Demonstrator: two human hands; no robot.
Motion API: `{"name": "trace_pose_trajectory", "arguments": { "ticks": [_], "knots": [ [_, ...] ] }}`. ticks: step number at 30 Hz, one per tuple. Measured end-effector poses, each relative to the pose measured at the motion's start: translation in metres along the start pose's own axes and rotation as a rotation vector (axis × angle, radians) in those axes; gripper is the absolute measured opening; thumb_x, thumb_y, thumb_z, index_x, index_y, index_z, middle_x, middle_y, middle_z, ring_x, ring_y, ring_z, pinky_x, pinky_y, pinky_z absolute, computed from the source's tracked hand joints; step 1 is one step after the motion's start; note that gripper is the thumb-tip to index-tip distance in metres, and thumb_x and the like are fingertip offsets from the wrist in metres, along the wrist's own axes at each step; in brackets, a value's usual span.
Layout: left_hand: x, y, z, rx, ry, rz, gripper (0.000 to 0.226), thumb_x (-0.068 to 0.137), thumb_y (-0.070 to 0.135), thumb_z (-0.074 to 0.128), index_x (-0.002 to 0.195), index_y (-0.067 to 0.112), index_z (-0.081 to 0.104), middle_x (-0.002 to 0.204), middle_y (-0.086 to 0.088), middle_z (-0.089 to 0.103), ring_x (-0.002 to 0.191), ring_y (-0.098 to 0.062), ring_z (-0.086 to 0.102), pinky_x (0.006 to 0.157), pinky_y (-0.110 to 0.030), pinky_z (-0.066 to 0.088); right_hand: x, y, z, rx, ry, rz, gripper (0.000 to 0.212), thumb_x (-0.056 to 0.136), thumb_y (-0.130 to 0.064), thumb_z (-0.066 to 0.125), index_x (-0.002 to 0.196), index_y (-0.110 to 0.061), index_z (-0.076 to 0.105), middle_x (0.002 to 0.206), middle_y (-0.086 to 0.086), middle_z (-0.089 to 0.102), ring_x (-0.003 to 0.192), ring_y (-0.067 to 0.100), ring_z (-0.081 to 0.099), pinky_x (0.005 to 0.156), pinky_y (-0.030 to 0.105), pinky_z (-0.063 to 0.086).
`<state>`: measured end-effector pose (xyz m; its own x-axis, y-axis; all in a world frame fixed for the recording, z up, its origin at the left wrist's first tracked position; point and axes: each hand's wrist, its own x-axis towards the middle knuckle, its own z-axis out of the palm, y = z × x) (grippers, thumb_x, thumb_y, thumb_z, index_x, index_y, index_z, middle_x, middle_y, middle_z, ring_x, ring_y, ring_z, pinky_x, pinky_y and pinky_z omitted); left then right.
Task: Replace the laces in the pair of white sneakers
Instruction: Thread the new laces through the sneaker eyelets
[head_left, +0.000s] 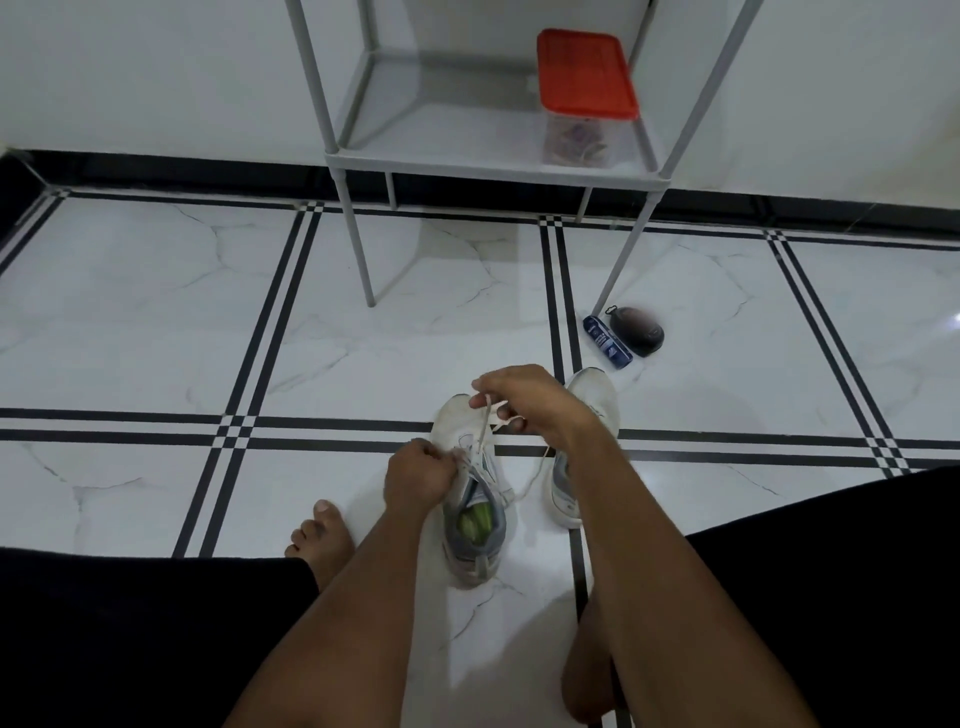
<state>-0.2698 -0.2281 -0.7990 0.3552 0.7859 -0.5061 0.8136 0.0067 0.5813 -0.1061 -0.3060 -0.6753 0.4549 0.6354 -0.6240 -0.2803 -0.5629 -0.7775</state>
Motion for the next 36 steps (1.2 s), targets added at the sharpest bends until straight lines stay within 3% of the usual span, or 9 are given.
{"name": "trace_pose_trajectory", "arguments": {
  "ticks": [2,4,7,13,19,22,26,30,36],
  "knots": [
    [-0.007,0.026,-0.014,-0.288,-0.099,-0.009,0.054,0.103,0.059,0.051,0.078,0.018,0.075,0.076,0.002,0.074,0.072,-0.018,0.066,0.076,-0.036,0.056,-0.009,-0.016,-0.003,-0.024,-0.051,-0.057,0.025,0.100,-0.024,0.070,0.121,-0.010,0.070,0.103,0.002,0.082,0.067,0.010,0.053,0.054,0.024,0.038],
    [-0.010,0.057,-0.025,-0.657,-0.312,-0.149,0.075,0.106,0.067,0.028,0.096,0.013,0.079,0.086,0.000,0.079,0.063,-0.015,0.055,0.061,-0.030,0.045,-0.015,-0.028,-0.006,-0.002,-0.109,-0.094,0.024,0.101,-0.025,0.069,0.120,-0.010,0.070,0.105,0.003,0.082,0.067,0.011,0.055,0.056,0.025,0.039],
    [-0.006,0.087,-0.040,-1.094,-0.506,-0.246,0.084,0.101,0.076,0.023,0.118,0.011,0.074,0.099,-0.002,0.079,0.069,-0.016,0.056,0.064,-0.031,0.042,-0.019,-0.035,-0.015,-0.046,-0.120,-0.071,0.011,0.101,-0.016,0.066,0.111,-0.012,0.069,0.094,0.005,0.077,0.063,0.012,0.052,0.056,0.027,0.036],
    [-0.011,0.100,-0.043,-0.846,-0.357,-0.187,0.024,0.096,0.039,0.068,0.107,0.018,0.075,0.088,0.001,0.059,0.052,-0.010,0.039,0.049,-0.026,0.031,-0.018,-0.023,-0.031,-0.317,-0.108,0.099,0.017,0.101,-0.009,0.059,0.116,-0.006,0.066,0.089,0.003,0.077,0.057,0.012,0.040,0.050,0.024,0.031],
    [-0.017,0.098,-0.040,-0.450,-0.243,-0.116,0.038,0.102,0.041,0.048,0.099,0.012,0.072,0.097,-0.006,0.062,0.076,-0.017,0.051,0.071,-0.034,0.042,-0.003,-0.004,-0.040,-0.621,-0.101,0.220,0.017,0.093,-0.013,0.070,0.088,-0.011,0.086,0.079,0.009,0.062,0.052,0.014,0.039,0.048,0.023,0.032],
    [-0.019,0.091,-0.038,-0.344,-0.414,-0.148,0.062,0.104,0.062,0.040,0.103,0.012,0.078,0.082,0.002,0.056,0.070,-0.012,0.042,0.086,-0.033,0.043,-0.004,-0.003,-0.037,-0.640,-0.129,0.194,0.018,0.090,-0.011,0.072,0.088,-0.020,0.087,0.088,0.014,0.077,0.063,0.018,0.052,0.048,0.022,0.036],
    [-0.009,0.079,-0.022,-0.530,-0.656,-0.220,0.054,0.090,0.071,0.060,0.080,0.020,0.070,0.070,0.005,0.045,0.053,-0.011,0.022,0.047,-0.023,0.020,0.002,-0.001,-0.035,-0.571,-0.139,0.179,0.016,0.078,-0.013,0.072,0.086,-0.022,0.083,0.113,0.021,0.078,0.083,0.025,0.050,0.055,0.026,0.036],
    [-0.001,0.083,-0.022,-0.851,-0.515,-0.172,0.027,0.102,0.038,0.064,0.112,0.016,0.077,0.087,0.003,0.056,0.055,-0.008,0.031,0.046,-0.023,0.023,-0.001,-0.001,-0.038,-0.567,-0.152,0.215,0.017,0.091,-0.009,0.069,0.105,-0.014,0.078,0.097,0.002,0.083,0.071,0.016,0.057,0.051,0.022,0.038],
    [0.001,0.089,-0.028,-0.837,-0.229,-0.055,0.017,0.100,0.025,0.065,0.108,0.022,0.080,0.108,0.005,0.076,0.067,-0.013,0.045,0.052,-0.025,0.035,-0.004,-0.001,-0.044,-0.752,-0.103,0.281,0.018,0.095,-0.012,0.068,0.104,-0.011,0.083,0.091,0.001,0.081,0.056,0.008,0.051,0.046,0.018,0.035]
  ]
}}
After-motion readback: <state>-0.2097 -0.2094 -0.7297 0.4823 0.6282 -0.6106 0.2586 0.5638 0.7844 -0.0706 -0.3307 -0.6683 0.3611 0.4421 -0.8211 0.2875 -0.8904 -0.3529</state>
